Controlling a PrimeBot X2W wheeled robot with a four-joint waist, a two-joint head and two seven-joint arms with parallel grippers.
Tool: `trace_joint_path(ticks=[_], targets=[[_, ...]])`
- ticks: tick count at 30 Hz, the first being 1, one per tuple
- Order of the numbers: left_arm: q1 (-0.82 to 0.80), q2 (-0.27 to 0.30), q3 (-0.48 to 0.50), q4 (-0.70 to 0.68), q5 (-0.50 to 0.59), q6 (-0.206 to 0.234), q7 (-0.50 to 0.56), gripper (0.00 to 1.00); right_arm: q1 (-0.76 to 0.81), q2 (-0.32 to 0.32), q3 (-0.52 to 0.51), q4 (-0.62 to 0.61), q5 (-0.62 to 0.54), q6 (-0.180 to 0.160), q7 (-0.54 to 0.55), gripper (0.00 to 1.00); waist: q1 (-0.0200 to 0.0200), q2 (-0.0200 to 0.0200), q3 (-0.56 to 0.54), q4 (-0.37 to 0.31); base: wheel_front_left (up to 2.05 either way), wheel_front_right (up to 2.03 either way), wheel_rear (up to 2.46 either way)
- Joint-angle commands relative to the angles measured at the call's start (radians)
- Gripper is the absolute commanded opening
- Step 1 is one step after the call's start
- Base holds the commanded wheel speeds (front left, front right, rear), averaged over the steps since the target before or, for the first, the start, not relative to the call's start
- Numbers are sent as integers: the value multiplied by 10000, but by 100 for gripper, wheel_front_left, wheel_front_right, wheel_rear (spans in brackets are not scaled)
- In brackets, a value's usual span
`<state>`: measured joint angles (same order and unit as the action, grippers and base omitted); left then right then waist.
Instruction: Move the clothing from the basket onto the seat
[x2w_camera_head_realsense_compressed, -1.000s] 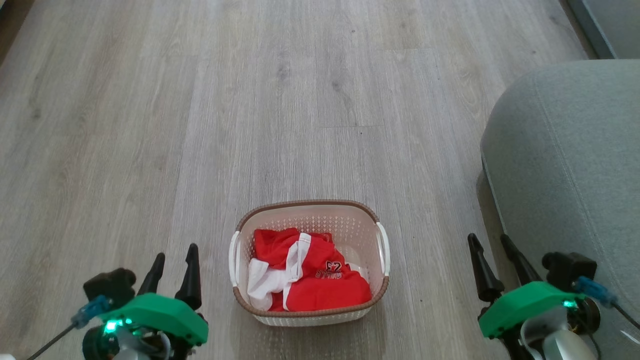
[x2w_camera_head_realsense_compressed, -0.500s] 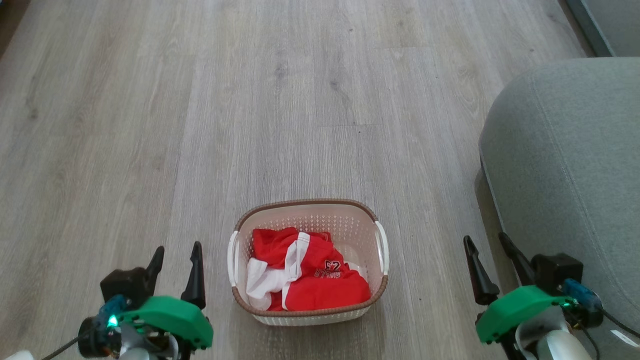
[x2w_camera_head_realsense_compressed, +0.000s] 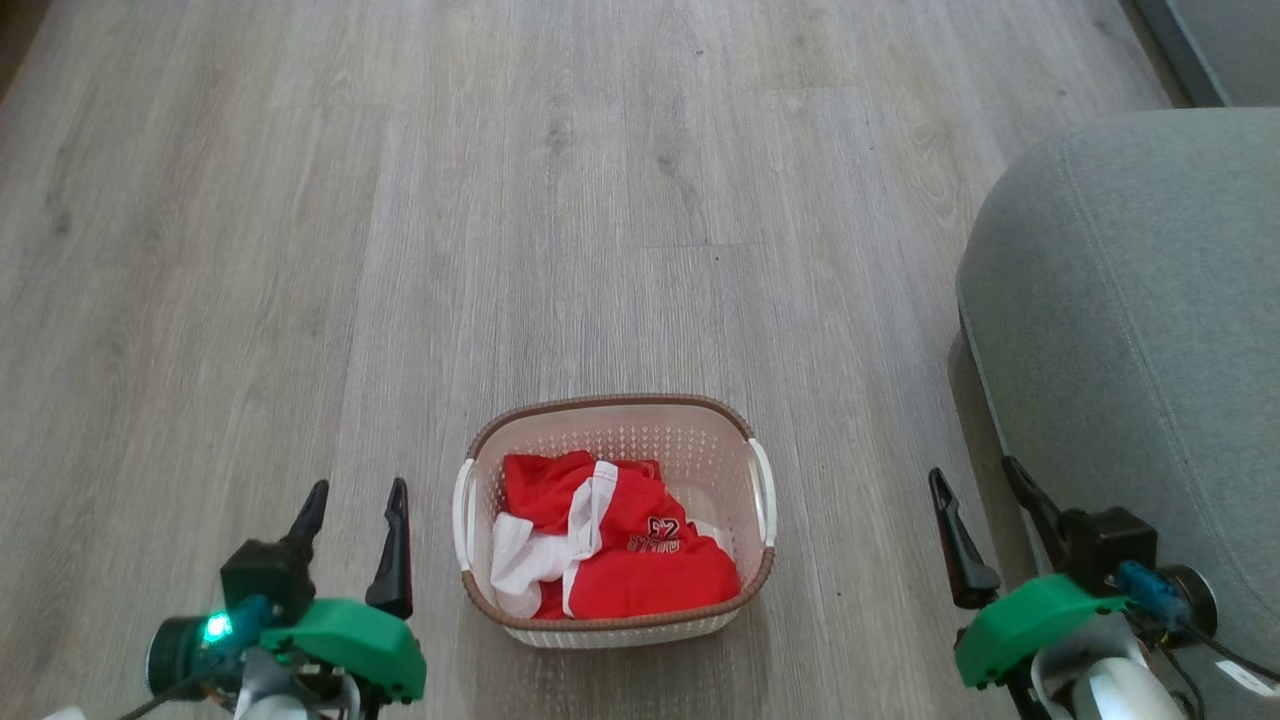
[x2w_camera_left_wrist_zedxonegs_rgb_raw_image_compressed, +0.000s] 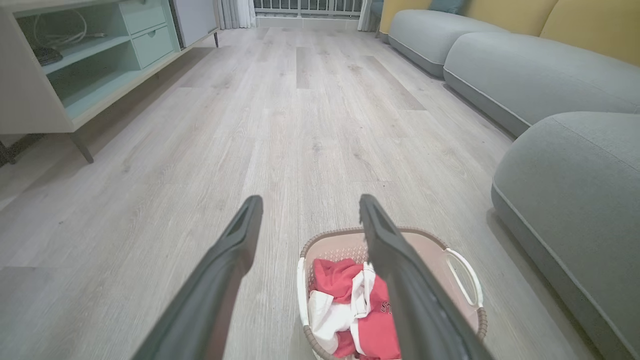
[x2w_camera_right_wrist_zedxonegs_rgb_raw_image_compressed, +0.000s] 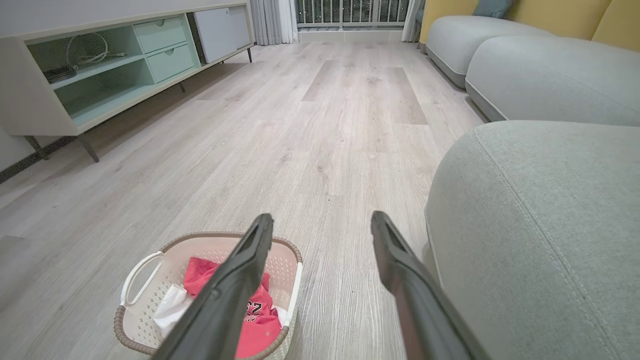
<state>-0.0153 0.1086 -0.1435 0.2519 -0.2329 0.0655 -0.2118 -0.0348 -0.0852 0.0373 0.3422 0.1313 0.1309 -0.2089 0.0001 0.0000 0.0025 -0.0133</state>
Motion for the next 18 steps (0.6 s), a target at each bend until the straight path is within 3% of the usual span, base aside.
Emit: trace_joint_path(ticks=[1,12,18], targets=[[-337,65,346,-269,305,-10,-159,100,-546,-103,181,-283,-268,-2,-186,100,-1,0,0,1,0,0,0],[-340,-46,450,-275,1876,-132,-482,100,-620,-150,299,-230,-1615,-2,-510,100,-1,0,9,-27,0,0,0],[-357,-113,564,-210,2005,-252,-500,100,-645,-134,248,-212,-1643,-2,-529,100,-1,0,43,-27,0,0,0]])
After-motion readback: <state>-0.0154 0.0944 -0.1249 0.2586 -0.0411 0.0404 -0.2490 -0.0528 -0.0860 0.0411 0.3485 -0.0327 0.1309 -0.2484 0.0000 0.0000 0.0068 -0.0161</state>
